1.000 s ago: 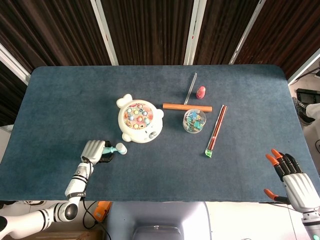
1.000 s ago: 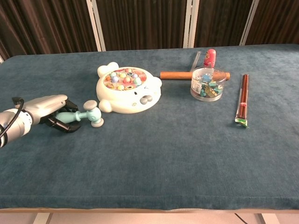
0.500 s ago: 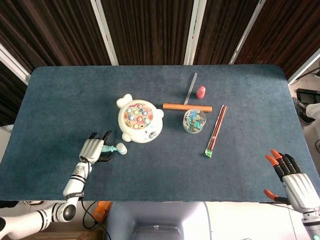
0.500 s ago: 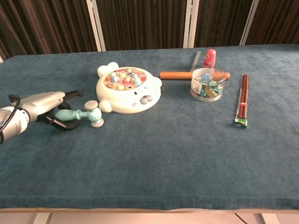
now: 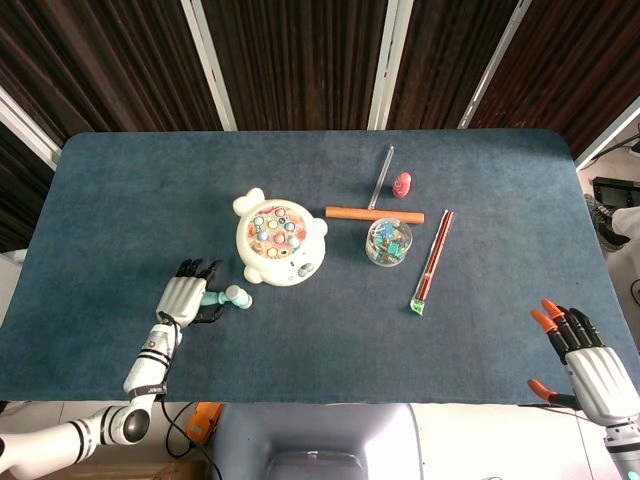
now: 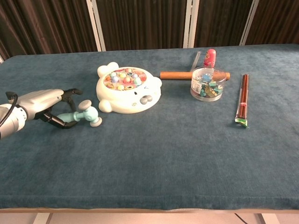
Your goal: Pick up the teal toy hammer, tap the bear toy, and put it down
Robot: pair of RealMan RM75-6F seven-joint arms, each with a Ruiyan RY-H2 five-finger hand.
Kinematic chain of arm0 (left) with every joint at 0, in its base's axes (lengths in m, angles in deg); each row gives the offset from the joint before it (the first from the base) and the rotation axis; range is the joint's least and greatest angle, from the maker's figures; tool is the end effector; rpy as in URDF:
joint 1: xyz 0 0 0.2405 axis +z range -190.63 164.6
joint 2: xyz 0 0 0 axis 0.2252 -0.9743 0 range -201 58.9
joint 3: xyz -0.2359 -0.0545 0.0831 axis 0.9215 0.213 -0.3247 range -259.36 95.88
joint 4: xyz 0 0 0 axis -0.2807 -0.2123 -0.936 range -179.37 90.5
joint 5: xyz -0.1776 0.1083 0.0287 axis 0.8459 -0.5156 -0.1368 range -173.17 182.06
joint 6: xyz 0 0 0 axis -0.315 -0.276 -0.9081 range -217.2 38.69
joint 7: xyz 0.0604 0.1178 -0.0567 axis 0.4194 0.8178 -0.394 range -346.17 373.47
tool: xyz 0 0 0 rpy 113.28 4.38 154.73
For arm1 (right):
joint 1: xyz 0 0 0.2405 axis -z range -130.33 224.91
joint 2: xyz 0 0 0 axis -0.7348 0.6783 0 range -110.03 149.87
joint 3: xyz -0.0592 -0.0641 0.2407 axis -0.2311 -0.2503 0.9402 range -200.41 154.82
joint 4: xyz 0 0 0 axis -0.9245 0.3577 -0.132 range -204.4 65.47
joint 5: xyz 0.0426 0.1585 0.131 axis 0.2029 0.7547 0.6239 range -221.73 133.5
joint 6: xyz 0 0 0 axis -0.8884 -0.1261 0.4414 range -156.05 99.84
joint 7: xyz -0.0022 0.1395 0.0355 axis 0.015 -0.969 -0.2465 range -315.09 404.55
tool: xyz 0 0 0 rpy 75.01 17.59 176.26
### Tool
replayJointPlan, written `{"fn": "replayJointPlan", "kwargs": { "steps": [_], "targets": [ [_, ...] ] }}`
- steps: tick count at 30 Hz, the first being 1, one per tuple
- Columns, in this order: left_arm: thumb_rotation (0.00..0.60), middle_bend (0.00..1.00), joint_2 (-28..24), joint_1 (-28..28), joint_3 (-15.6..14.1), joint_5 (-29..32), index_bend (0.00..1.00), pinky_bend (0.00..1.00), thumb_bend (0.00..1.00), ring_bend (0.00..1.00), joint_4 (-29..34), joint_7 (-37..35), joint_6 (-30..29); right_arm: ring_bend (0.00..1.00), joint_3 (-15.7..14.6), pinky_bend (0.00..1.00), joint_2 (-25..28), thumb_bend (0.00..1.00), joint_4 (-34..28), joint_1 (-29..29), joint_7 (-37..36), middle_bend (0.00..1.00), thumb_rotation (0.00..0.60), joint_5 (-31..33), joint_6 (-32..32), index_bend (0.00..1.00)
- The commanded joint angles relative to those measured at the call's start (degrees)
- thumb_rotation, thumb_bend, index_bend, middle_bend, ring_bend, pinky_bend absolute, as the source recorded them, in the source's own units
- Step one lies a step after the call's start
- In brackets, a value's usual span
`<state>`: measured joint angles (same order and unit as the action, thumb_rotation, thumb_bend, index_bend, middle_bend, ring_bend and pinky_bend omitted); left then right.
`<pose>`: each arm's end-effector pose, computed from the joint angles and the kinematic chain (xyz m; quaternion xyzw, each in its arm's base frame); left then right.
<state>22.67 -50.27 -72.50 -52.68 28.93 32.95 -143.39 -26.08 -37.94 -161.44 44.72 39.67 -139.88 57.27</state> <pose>-0.2215 0.3433 -0.0298 -0.6956 -0.4418 -0.3025 0.4791 -0.3138 -0.1440 0.1713 0.6570 -0.3903 0.3625 0.5334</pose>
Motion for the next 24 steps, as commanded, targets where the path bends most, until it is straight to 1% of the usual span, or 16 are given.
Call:
{"fn": "replayJointPlan", "kwargs": {
  "steps": [1,7,10,13,16,18,19,20,22,24],
  "targets": [
    [0.460,0.00,-0.8,0.1,-0.1,0.3,0.00,0.00,0.32,0.00,1.2,0.5,0.1,0.00,0.0,0.00,0.0,0.33,0.0,0.0,0.0,0.00,0.600,0.0,0.0,0.00],
    [0.466,0.00,-2.8,0.0,-0.4,2.4,0.00,0.00,0.31,0.00,4.7,3.2,0.4,0.00,0.0,0.00,0.0,0.33,0.0,0.0,0.1,0.00,0.600,0.0,0.0,0.00],
    [0.463,0.00,-4.1,0.4,-0.6,2.3,0.00,0.00,0.31,0.00,7.1,3.8,-0.5,0.00,0.0,0.00,-0.1,0.33,0.0,0.0,0.2,0.00,0.600,-0.1,0.1,0.00],
    [0.468,0.00,-6.6,1.3,-1.5,1.1,0.00,0.00,0.30,0.00,10.5,4.3,-2.2,0.00,0.0,0.00,-0.1,0.33,0.0,0.0,0.2,0.00,0.600,-0.1,0.1,0.00],
    [0.468,0.00,-10.9,3.3,-3.3,-1.7,0.00,0.00,0.30,0.00,15.6,5.0,-5.4,0.00,-0.1,0.00,0.0,0.33,0.0,0.1,0.1,0.00,0.600,-0.3,0.3,0.00],
    [0.491,0.00,-15.0,6.0,-5.5,-5.4,0.00,0.00,0.31,0.00,20.2,4.9,-9.3,0.00,0.0,0.00,0.0,0.33,0.1,0.2,0.1,0.00,0.600,-0.3,0.5,0.00],
    [0.519,0.00,-16.9,7.4,-6.8,-7.7,0.00,0.00,0.32,0.00,22.2,4.7,-11.3,0.00,0.0,0.00,-0.1,0.33,0.1,0.2,0.1,0.00,0.600,-0.3,0.5,0.00],
    [0.553,0.00,-19.6,9.6,-8.9,-10.9,0.00,0.00,0.33,0.00,24.5,4.3,-14.3,0.00,-0.1,0.00,-0.1,0.33,0.1,0.2,0.2,0.00,0.600,-0.2,0.5,0.00],
    [0.593,0.00,-23.3,13.5,-12.6,-16.3,0.00,0.00,0.35,0.00,27.4,2.6,-19.1,0.00,-0.1,0.00,-0.2,0.33,0.0,0.3,0.5,0.00,0.600,-0.1,0.4,0.00],
    [0.600,0.00,-25.7,18.5,-16.7,-23.0,0.00,0.00,0.37,0.00,27.8,-0.6,-25.6,0.00,-0.1,0.00,-0.4,0.33,-0.1,0.3,1.2,0.00,0.600,-0.1,0.3,0.00]
  ]
}}
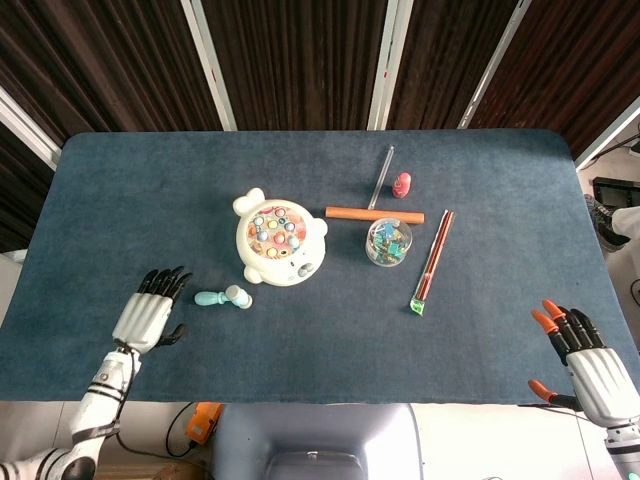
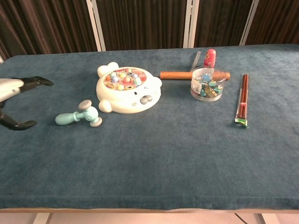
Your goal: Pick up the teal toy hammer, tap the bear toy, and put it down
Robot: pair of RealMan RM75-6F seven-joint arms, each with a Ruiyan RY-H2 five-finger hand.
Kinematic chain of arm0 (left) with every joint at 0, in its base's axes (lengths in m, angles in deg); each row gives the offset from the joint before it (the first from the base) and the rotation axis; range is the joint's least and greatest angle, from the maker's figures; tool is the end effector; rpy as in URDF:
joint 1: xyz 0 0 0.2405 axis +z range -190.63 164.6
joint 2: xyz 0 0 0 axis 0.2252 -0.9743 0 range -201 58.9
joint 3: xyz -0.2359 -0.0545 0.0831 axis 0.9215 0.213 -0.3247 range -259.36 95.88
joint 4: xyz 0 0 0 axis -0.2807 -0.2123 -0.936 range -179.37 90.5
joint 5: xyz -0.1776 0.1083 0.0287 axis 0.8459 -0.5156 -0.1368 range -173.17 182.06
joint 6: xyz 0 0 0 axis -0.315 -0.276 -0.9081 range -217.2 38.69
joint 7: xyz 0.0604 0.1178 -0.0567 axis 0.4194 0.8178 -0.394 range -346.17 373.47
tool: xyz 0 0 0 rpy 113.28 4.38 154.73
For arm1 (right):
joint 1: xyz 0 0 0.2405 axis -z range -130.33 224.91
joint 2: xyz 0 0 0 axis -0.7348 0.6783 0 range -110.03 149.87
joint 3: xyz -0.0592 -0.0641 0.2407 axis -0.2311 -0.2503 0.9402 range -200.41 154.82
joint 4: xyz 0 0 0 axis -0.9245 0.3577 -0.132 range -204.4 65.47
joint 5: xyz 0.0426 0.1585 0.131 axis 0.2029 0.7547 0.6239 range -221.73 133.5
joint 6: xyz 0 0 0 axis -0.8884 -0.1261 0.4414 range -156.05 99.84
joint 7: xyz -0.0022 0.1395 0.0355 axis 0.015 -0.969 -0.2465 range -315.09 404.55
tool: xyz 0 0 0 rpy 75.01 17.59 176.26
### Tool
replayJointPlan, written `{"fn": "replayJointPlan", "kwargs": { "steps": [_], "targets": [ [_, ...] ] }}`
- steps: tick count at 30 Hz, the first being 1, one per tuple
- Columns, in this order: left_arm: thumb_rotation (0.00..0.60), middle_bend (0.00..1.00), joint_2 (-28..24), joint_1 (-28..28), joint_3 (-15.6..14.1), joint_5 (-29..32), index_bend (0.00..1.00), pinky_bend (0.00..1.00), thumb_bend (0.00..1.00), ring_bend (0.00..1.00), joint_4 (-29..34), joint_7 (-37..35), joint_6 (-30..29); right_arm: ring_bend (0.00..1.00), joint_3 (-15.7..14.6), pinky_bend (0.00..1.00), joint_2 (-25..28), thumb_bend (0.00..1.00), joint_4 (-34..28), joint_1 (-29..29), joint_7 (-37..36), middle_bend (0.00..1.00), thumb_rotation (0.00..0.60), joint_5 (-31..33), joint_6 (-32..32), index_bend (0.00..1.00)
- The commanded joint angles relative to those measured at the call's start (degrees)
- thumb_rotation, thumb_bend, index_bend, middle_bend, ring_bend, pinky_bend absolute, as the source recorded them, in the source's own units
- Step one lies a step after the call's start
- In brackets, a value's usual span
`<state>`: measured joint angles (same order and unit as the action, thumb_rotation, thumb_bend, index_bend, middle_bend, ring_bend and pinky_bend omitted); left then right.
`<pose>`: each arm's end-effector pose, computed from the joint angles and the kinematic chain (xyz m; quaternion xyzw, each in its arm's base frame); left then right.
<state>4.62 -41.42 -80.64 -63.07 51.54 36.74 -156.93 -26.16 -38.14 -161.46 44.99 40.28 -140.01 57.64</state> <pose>-0.2347 0.2728 0.0517 -0.7149 -0.3782 -0.3059 0.5023 -0.3135 -0.1423 0.1706 0.6574 -0.3876 0.3617 0.5355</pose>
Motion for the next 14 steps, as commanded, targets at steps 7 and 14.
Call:
{"fn": "replayJointPlan", "kwargs": {
  "steps": [7,14],
  "targets": [
    [0.600,0.00,-5.4,19.7,-13.8,-24.6,0.00,0.00,0.38,0.00,-4.4,-14.6,-24.8,0.00,0.1,0.00,-1.0,0.33,-0.6,0.5,2.7,0.00,0.600,0.2,0.4,0.00],
    [0.600,0.00,-5.4,20.2,-11.9,-26.4,0.00,0.00,0.38,0.00,-5.8,-17.0,-24.7,0.00,0.7,0.00,-1.2,0.33,-0.5,0.5,3.3,0.00,0.600,1.4,0.2,0.00]
  ]
}}
